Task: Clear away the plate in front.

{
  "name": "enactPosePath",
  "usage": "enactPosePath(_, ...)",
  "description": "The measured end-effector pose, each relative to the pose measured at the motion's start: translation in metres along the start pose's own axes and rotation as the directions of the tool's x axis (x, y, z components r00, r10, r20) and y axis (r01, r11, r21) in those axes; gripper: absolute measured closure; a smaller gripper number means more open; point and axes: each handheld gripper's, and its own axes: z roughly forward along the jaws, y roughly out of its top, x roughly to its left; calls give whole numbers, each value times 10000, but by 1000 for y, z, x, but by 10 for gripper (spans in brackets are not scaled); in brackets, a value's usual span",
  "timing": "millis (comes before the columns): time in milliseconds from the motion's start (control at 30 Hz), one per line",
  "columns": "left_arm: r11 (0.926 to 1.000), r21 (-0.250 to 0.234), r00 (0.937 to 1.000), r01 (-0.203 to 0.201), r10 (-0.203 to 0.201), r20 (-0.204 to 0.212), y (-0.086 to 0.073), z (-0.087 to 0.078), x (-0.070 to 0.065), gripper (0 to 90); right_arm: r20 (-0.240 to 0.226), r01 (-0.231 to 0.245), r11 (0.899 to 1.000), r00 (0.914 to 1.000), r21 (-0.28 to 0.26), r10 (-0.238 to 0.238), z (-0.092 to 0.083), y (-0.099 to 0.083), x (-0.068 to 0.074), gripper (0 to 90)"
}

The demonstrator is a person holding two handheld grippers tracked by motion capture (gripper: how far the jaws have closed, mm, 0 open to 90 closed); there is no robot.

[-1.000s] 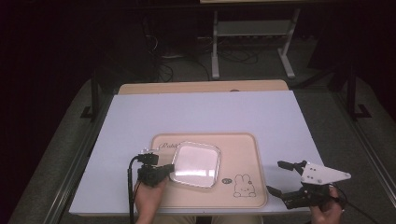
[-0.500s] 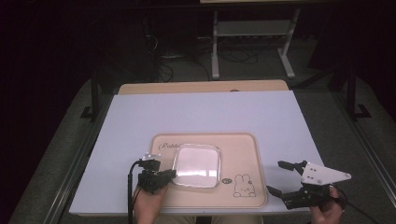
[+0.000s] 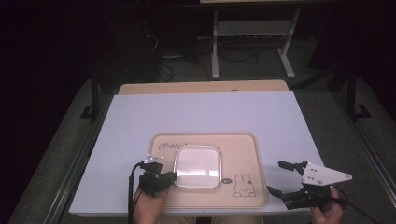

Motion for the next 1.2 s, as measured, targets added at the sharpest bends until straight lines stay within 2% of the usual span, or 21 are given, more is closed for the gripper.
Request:
enactPosePath(333, 9997, -113, 9998, -207, 207, 3, -5, -2, -3, 778, 37, -1, 10000, 10000, 27, 1, -1, -1, 0, 131)
enactPosePath(633, 9996, -112, 9995, -254, 257, 196, -7, -4, 0, 768, 110, -68, 9999, 9999, 134, 66, -1, -2, 1, 131)
enactPosePath(733, 9993, -297, 9994, -247, 254, 237, -8, -7, 2, 762, 142, -70, 9999, 9999, 156, 68, -1, -2, 1, 131)
enactPosePath(1000, 9977, -487, 9983, -473, 488, 311, -7, -14, 6, 745, 208, -88, 9997, 9997, 223, 84, -1, -3, 0, 131)
enactPosePath(1200, 9964, -502, 9961, -677, 703, 532, -7, -16, 9, 727, 248, -141, 9995, 9996, 289, 134, 0, -3, 0, 131)
